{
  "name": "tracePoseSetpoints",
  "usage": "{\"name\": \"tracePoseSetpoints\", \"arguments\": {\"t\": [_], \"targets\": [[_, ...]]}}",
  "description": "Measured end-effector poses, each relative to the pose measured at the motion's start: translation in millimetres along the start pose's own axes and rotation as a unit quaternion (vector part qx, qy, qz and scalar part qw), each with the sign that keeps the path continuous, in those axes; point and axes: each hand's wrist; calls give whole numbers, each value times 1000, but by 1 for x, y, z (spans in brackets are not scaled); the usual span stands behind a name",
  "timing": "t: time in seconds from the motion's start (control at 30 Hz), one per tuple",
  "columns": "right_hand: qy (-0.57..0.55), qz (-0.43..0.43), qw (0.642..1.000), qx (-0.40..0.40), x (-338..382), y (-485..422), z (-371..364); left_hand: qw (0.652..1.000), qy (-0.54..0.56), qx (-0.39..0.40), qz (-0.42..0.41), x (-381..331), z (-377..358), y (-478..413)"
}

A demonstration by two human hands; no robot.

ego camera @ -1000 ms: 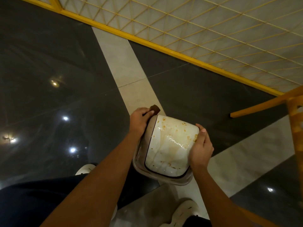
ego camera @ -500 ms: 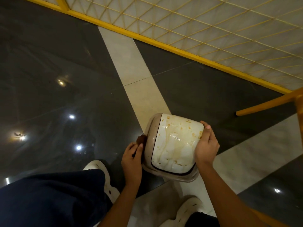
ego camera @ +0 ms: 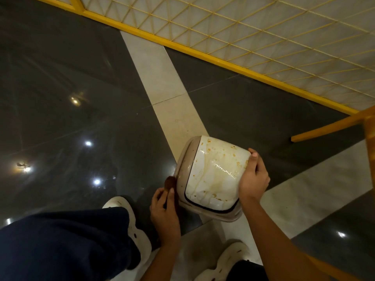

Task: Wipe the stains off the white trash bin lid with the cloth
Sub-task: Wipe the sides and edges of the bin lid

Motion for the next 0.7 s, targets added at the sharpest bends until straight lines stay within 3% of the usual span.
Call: {"name": "tracePoseSetpoints", "arguments": {"t": [0.13,0.37,0.7], "targets": [[0,7,1000,-1,0,0,0,998,-32,41,-37,-14,-4,-27],[16,11,1000,23,-2,-2,1,999,-42,20,-11,3,2,-6],[24,24,999,16,-5,-4,0,964,-120,161,-172,-59,-39,-96]]}}
Point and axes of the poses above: each hand's wrist, its own y-axis away from the middle knuckle, its own z-axis out of the back of the hand, x = y × z, and after that the axes turned 5 degrees about x, right-handed
